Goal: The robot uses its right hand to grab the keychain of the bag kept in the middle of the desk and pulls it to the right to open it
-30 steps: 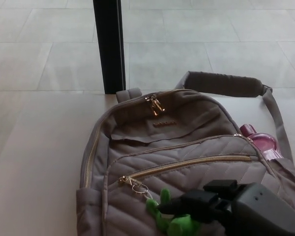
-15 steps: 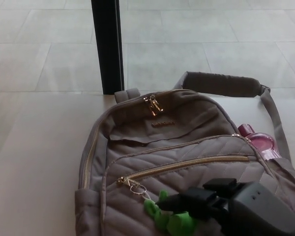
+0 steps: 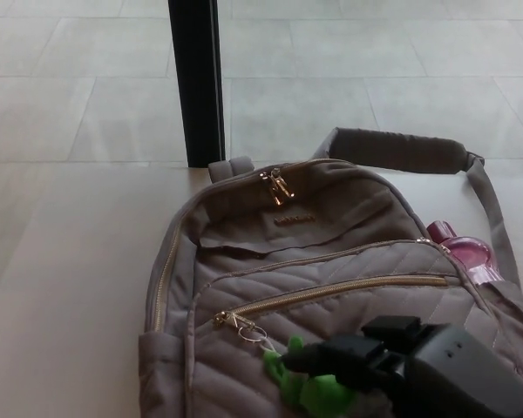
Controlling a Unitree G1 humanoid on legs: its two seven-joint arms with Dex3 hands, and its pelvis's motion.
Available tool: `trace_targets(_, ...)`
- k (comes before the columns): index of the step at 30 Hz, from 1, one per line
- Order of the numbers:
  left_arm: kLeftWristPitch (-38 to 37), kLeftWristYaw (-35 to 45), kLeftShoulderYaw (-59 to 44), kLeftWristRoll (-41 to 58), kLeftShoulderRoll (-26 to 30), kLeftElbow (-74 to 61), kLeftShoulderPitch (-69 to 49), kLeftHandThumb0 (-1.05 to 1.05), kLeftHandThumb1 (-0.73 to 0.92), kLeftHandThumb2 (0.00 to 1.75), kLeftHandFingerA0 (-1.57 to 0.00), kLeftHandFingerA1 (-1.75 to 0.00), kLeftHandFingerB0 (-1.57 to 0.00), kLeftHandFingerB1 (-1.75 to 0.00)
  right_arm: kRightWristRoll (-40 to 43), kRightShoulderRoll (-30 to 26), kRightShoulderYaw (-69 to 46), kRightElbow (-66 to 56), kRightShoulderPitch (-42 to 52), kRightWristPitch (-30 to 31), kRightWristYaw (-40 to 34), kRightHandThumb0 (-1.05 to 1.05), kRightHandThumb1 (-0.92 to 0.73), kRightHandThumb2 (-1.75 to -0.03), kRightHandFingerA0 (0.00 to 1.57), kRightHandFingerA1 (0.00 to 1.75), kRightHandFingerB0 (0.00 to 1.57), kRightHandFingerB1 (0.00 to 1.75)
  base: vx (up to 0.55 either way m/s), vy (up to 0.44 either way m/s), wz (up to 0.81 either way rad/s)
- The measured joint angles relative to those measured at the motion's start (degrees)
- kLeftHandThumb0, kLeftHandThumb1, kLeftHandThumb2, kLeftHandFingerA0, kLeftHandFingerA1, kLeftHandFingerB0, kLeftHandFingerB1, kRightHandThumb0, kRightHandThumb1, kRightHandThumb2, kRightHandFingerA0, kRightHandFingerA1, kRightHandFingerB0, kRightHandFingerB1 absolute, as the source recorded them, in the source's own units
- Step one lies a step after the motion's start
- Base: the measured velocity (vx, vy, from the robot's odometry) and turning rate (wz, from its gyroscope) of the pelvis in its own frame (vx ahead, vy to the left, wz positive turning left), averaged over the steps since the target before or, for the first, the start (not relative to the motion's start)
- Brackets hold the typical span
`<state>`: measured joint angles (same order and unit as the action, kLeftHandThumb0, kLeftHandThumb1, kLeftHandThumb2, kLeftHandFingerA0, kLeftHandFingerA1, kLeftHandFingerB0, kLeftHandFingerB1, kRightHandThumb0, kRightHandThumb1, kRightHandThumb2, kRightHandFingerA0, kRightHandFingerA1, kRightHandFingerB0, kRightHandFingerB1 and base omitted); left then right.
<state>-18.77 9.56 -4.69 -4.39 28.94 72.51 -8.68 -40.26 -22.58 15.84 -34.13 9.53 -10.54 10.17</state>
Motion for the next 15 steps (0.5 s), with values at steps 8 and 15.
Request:
trace_targets(8, -0.4, 0.0, 0.8, -0.2, 0.0, 0.1, -0.1, -0.69, 0.72, 0.62, -0.73, -0.63, -0.56, -0.43, -3.2, 1.2, -2.3, 2.8, 0.0, -0.3, -4.6, -0.2, -0.63, -0.68, 1.05, 1.69, 0.64, 0.47, 0.0, 0.0, 0.0)
trace_targets(15, -0.5, 0.0, 1.3, -0.6, 0.0, 0.1, 0.0, -0.71, 0.78, 0.64, -0.73, -0.58, -0.58, -0.42, -4.4, 3.0, 0.2, 3.4, -0.2, -1.4, -7.0, -0.25, -0.58, -0.76, 0.94, 1.65, 0.7, 0.52, 0.0, 0.0, 0.0)
